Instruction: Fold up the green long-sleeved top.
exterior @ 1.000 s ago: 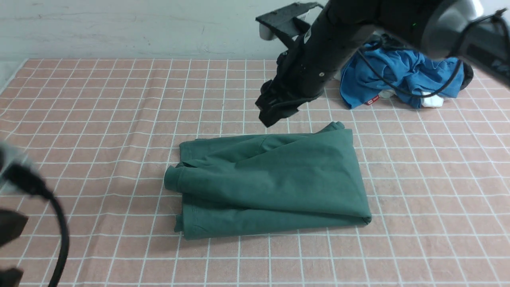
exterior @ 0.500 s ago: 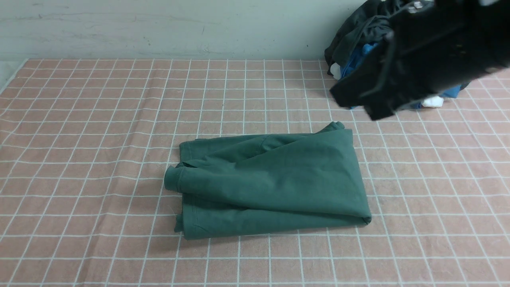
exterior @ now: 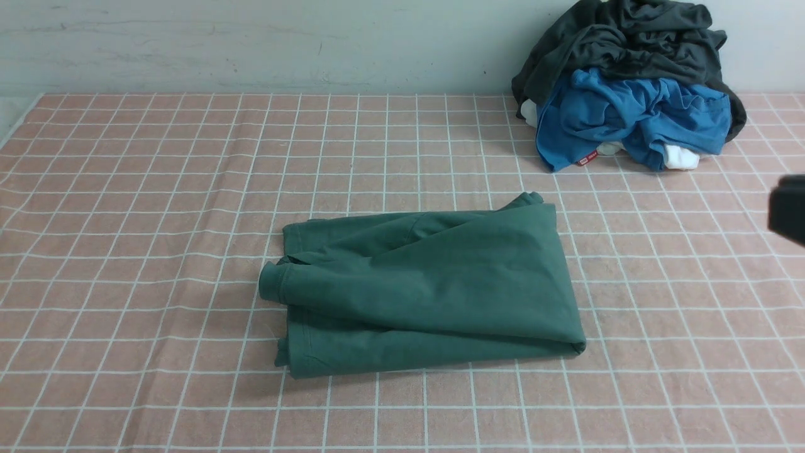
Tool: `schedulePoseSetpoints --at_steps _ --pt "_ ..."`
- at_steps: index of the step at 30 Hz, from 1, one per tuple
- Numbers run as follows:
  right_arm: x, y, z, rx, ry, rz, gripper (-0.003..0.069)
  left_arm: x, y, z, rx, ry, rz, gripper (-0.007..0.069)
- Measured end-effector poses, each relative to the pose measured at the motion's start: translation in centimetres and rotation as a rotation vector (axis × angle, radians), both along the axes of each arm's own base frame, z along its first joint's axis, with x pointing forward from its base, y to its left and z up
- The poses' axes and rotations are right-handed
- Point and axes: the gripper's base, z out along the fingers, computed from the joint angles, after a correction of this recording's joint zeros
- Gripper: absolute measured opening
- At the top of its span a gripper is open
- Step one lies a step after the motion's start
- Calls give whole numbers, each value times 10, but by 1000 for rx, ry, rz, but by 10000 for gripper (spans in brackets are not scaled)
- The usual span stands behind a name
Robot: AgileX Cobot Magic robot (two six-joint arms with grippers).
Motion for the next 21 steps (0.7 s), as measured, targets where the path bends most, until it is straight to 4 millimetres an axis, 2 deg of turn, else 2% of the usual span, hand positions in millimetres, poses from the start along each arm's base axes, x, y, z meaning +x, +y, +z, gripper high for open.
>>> schedulePoseSetpoints --at_steps 5,14,18,21 --pt "-15 -6 -12 -24 38 24 -6 0 0 0 0 0 0 -3" --pt "-24 -13 -19 -108 68 25 -6 0 0 0 -1 0 0 -3" --pt "-27 -16 -21 -26 95 -12 -6 0 0 0 -1 0 0 -3" --pt "-23 -15 -39 89 112 -64 -6 0 0 0 0 0 1 -3"
